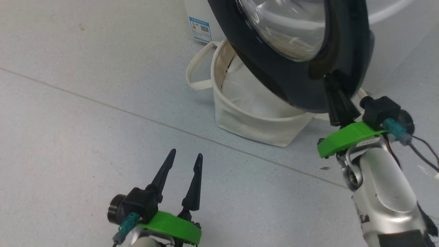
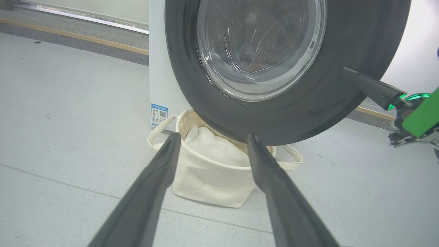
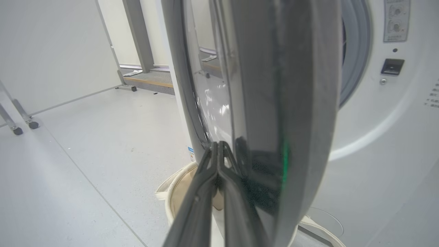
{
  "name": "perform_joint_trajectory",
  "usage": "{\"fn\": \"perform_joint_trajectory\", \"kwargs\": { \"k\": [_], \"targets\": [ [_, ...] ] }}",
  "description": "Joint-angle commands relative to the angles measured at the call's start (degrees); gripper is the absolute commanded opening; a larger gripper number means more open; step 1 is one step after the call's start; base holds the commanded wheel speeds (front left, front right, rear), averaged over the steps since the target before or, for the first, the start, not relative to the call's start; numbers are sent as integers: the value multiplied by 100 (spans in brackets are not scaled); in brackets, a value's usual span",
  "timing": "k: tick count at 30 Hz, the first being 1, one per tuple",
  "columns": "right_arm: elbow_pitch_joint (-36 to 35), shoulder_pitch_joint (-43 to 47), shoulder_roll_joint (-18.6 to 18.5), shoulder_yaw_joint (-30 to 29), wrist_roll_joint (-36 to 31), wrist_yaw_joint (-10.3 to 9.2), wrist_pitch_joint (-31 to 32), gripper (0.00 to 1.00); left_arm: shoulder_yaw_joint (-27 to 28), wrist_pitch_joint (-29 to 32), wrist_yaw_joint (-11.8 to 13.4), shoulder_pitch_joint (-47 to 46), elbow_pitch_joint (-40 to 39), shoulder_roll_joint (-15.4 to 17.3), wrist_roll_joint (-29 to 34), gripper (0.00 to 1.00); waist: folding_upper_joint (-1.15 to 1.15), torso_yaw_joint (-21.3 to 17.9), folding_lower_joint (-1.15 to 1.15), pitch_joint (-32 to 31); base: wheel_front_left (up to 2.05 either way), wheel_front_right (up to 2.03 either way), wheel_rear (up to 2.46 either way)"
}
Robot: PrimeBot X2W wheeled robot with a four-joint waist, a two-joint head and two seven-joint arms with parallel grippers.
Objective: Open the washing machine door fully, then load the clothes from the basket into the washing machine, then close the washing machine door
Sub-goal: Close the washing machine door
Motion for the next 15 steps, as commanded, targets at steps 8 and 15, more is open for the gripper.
{"fn": "perform_joint_trajectory", "kwargs": {
  "k": [8,15],
  "targets": [
    [-152,-585,-17,-897,-297,-3,-71,0,25,-28,91,-278,-244,-3,-120,100,0,47,0,234,0,0,0],
    [6,-1047,-224,-1432,-429,-3,-71,0,-104,-28,167,-413,-283,-3,-219,100,0,83,0,534,0,0,0]
  ]
}}
